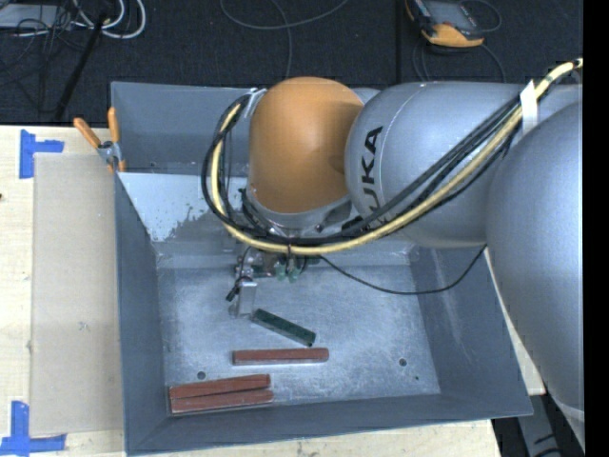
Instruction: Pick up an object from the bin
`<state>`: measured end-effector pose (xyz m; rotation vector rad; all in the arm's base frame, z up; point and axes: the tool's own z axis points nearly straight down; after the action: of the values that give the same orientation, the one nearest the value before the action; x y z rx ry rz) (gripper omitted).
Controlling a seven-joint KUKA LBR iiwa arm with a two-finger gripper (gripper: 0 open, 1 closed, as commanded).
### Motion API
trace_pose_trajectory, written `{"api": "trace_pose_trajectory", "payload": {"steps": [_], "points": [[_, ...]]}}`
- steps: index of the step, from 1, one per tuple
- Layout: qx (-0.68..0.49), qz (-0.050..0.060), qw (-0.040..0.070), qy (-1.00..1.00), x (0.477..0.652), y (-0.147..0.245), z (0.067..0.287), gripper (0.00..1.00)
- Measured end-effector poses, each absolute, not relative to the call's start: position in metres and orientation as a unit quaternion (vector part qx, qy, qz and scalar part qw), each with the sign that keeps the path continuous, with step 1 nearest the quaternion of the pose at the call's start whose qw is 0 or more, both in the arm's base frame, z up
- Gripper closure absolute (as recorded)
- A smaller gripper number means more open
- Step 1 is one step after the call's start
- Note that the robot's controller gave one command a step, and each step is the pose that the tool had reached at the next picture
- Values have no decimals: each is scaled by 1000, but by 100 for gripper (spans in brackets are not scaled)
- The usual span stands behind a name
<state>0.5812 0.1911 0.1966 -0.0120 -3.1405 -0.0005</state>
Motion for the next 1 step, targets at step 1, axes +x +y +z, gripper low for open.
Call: {"api": "trace_pose_trajectory", "payload": {"steps": [1], "points": [[55, 2, 5, -998, 536, 122, 124, 0]]}}
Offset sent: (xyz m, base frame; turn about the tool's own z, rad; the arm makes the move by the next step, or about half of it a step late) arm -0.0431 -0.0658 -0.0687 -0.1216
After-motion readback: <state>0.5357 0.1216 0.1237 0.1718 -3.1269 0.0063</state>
